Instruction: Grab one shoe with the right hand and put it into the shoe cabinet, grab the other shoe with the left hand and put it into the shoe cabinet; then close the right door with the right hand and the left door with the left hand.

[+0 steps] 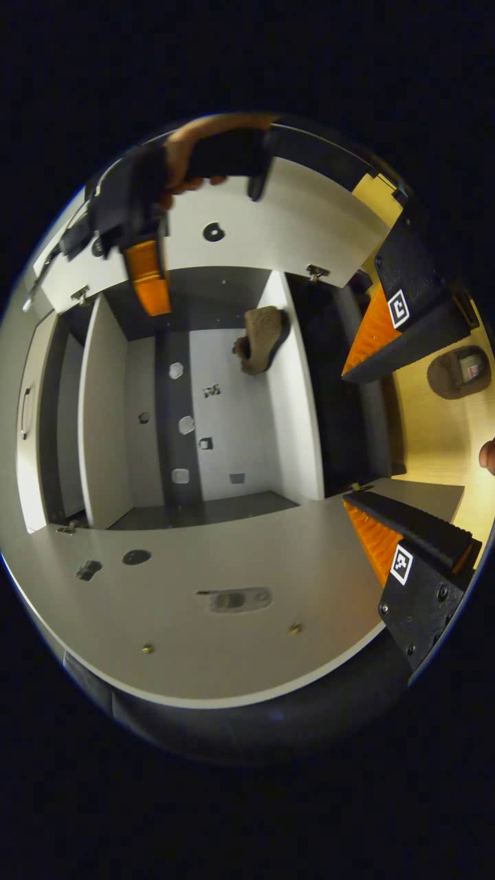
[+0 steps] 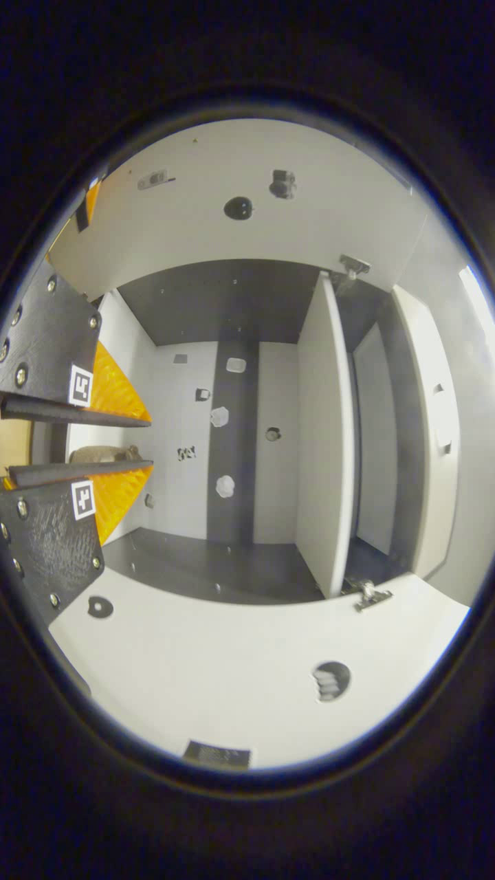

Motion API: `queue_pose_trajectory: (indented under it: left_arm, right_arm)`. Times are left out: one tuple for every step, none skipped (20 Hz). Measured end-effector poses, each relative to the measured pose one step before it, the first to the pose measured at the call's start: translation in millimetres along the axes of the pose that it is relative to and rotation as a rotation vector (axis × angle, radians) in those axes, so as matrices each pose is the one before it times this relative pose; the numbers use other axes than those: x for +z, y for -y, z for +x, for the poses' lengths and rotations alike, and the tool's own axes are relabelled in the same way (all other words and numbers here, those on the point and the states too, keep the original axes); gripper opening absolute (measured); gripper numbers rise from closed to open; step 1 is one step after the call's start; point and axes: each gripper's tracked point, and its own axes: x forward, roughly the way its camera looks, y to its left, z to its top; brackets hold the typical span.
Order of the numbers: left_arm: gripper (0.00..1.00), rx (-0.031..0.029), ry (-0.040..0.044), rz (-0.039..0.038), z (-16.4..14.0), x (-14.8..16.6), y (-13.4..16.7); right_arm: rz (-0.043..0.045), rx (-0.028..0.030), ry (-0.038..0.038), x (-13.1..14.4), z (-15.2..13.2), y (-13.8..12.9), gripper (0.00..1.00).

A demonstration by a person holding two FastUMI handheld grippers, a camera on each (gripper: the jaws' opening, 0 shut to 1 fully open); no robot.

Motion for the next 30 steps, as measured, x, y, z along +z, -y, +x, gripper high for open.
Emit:
queue_pose_trajectory:
  left_arm:
    - [0.99,-0.00111,-0.03669,0.01121,1.90,-21.98,4.50]
    - [0.99,-0.00857,-0.03640,0.01035,3.25,-21.89,6.12]
    - [0.99,-0.01301,-0.04075,0.00892,3.46,-20.69,6.63]
    - [0.98,-0.01457,-0.04436,0.00419,4.38,-21.92,7.74]
    - [0.99,-0.02019,-0.04179,0.00319,4.08,-20.77,7.23]
    - [0.99,-0.02292,-0.04076,0.00450,2.85,-22.96,8.20]
    - [0.99,-0.02239,-0.04352,0.00868,3.03,-21.13,7.64]
    - [0.99,-0.01623,-0.04890,0.00981,3.48,-21.05,5.14]
    - [0.99,-0.01616,-0.03630,0.00589,3.27,-16.44,4.26]
    - [0.99,-0.01597,-0.03705,-0.00276,2.35,-17.61,4.84]
    - [0.99,-0.01894,-0.03945,-0.01259,4.19,-16.86,5.50]
    - [0.99,-0.00955,-0.03617,-0.01040,3.69,-14.34,3.78]
    - [0.99,-0.00914,-0.04023,-0.01324,4.01,-13.37,1.89]
    - [1.00,-0.00495,-0.03462,-0.00577,7.17,-11.39,1.76]
    - [1.00,-0.00020,-0.02129,-0.00332,6.37,-7.56,-0.39]
    - [1.00,0.00030,-0.01010,-0.00155,7.48,-4.64,-3.48]
    - [1.00,0.00239,-0.01054,-0.00073,5.14,-2.22,-3.55]
    - [1.00,0.00341,-0.01020,-0.00259,4.23,-1.12,-3.21]
    - [1.00,0.00636,-0.00573,-0.00458,4.49,-0.14,-3.29]
    - [1.00,0.00591,0.00368,-0.00702,3.69,1.07,-0.71]
    - [1.00,0.00260,0.01009,-0.00860,1.18,2.01,-1.80]
    - [1.00,0.00276,0.01851,-0.00901,-1.06,2.71,-2.26]
    - [1.00,0.00839,0.00786,-0.00834,-4.55,0.57,-3.46]
    - [1.00,0.00487,0.00271,-0.01159,-7.24,-2.44,-3.65]
    - [1.00,0.00713,-0.00413,-0.01203,-0.81,-1.36,-1.84]
    - [1.00,0.00947,0.00921,-0.01090,3.58,1.12,-3.57]
    - [1.00,0.00187,0.00571,-0.01003,1.18,0.50,-2.56]
    - [1.00,-0.01021,0.00296,-0.00922,0.36,2.02,1.79]
    - [0.99,-0.00109,-0.00756,-0.00943,-6.50,4.71,-2.90]
    - [0.95,-0.00513,-0.00036,-0.01447,-0.73,5.45,-4.99]
  right_arm:
    - [0.00040,-0.00884,0.01782,7.96,-10.96,4.29,0.22]
    - [0.00078,-0.00977,0.01235,6.97,-11.09,5.81,0.22]
    - [-0.00094,-0.01150,0.00929,5.24,-9.26,6.78,0.24]
    - [-0.00279,-0.01364,0.01231,5.82,-8.62,6.92,0.25]
    - [-0.00353,-0.01358,0.00945,5.16,-6.77,7.76,0.25]
    - [-0.00344,-0.01221,0.00813,5.15,-7.54,7.07,0.28]
    - [-0.00054,-0.01314,0.00748,3.71,-5.37,7.24,0.25]
    - [-0.00281,-0.01104,0.00691,3.65,-3.84,6.00,0.25]
    - [0.00043,-0.01087,0.00765,3.23,-3.97,6.01,0.25]
    - [0.00201,-0.00771,0.00540,4.62,-2.73,3.26,0.25]
    - [0.00197,-0.00850,0.00603,1.80,-1.31,3.03,0.24]
    - [0.00119,-0.00724,0.00374,2.93,-3.77,4.98,0.25]
    - [-0.00001,-0.00786,0.00424,1.43,-1.19,3.64,0.25]
    - [-0.00154,-0.00757,0.00206,2.17,-3.10,4.36,0.25]
    - [-0.00103,-0.00566,0.00293,1.98,-2.32,4.44,0.25]
    - [-0.00177,-0.00483,-0.00090,1.39,-2.04,3.07,0.25]
    - [-0.00121,-0.00342,-0.00225,-0.33,-1.64,2.33,0.25]
    - [-0.00092,-0.00340,-0.00251,0.15,-2.28,2.18,0.25]
    - [-0.00262,-0.00464,-0.00149,-0.99,-0.81,2.40,0.24]
    - [-0.00569,-0.00685,-0.00328,-1.01,-1.82,3.35,0.25]
    - [-0.00551,-0.00570,-0.00608,-1.53,-2.24,3.41,0.25]
    - [-0.00565,-0.00240,-0.00904,-1.89,-2.44,2.42,0.25]
    - [-0.00558,-0.00302,-0.00817,-1.73,-1.67,2.49,0.25]
    - [-0.00808,-0.00380,-0.00559,-1.16,-2.09,2.09,0.25]
    - [-0.01143,-0.00569,-0.00212,-0.27,-1.80,2.63,0.25]
    - [-0.01201,-0.00416,-0.00221,-0.83,-1.54,2.37,0.25]
    - [-0.00919,-0.00286,-0.00320,-0.80,-0.93,1.03,0.25]
    - [-0.00538,-0.00063,-0.00410,-0.39,-0.80,0.13,0.25]
    - [-0.00224,0.00201,-0.00591,-1.33,-0.71,0.39,0.25]
    - [-0.00057,0.00437,-0.00468,-0.12,-1.18,-0.03,0.25]
